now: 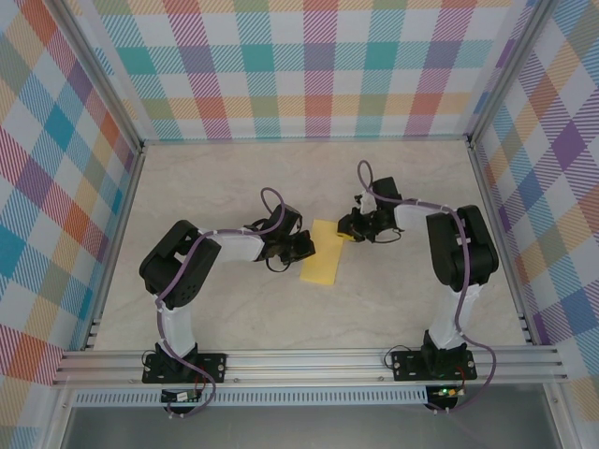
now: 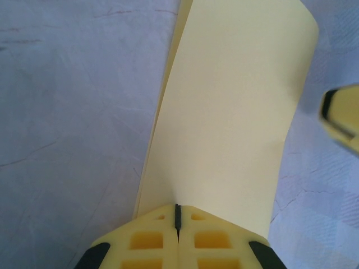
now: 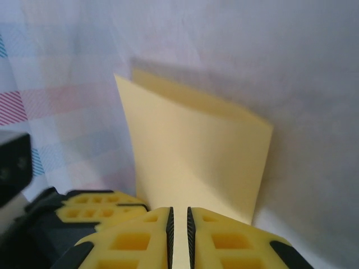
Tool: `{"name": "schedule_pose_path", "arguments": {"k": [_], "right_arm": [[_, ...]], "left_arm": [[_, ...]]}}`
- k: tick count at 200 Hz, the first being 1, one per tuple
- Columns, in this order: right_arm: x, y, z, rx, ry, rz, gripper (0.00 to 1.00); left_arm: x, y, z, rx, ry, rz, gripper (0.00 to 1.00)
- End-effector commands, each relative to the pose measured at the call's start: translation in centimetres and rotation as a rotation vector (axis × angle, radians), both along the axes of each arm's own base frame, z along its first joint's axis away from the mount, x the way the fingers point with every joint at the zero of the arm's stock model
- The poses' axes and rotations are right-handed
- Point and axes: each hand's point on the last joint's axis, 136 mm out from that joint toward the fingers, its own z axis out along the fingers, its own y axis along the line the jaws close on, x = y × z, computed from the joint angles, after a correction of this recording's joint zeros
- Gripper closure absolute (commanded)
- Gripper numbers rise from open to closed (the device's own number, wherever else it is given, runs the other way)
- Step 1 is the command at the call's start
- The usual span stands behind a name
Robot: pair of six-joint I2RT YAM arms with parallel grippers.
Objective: Fold a paper plane with a square sheet of paper (pick it up from the middle)
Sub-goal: First fold in half a square sheet of paper at the center of the table.
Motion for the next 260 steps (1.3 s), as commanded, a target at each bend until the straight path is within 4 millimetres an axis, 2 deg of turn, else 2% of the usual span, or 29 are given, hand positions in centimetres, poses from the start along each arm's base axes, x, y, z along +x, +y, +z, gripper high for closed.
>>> {"name": "schedule_pose_path", "arguments": {"k": [1, 53, 100, 122, 135, 156, 182, 202, 229, 244, 260], "right_arm": [[1.5, 0.0, 1.3, 0.018, -0.040, 0.021, 0.83], [3.0, -0.1, -0.8, -0.033, -0.008, 0.025, 0.83], [2.0, -0.8, -4.3, -0.082, 0.069, 0.020, 0.83], [1.5, -1.1, -5.3, -0.101, 0.109, 0.013, 0.83], [1.6, -1.0, -4.8, -0.092, 0.115, 0.020, 0.83], [2.1, -0.4, -2.0, -0.058, 0.071, 0.041, 0.80], [2.5, -0.9, 1.6, -0.092, 0.007, 0.040, 0.75], [1.7, -1.6, 3.1, -0.117, -0.012, 0.020, 0.68], [-0.6, -2.2, 3.6, -0.114, 0.000, -0.020, 0.60], [-2.3, -2.4, 3.3, -0.104, 0.024, -0.041, 0.57], [-4.0, -2.6, 2.8, -0.114, 0.041, -0.052, 0.56]], "left_arm": [[-3.8, 1.8, -3.6, 0.110, 0.147, -0.036, 1.00], [-3.7, 1.7, -3.4, 0.108, 0.144, -0.036, 1.00], [-3.8, 1.8, -3.3, 0.110, 0.143, -0.039, 1.00], [-3.9, 1.9, -3.3, 0.109, 0.142, -0.036, 1.00], [-4.0, 1.9, -3.2, 0.105, 0.141, -0.037, 1.00], [-3.9, 1.2, -2.3, 0.061, 0.127, -0.046, 1.00], [-3.1, -0.2, 0.3, -0.012, 0.093, -0.060, 1.00], [-2.7, -1.0, 2.7, -0.062, 0.058, -0.071, 0.97], [-2.4, -0.7, 5.1, -0.084, 0.015, -0.047, 0.90], [-2.2, 0.5, 5.8, -0.055, -0.016, -0.001, 0.78], [-2.0, 1.9, 5.8, -0.040, -0.023, 0.042, 0.70]]}}
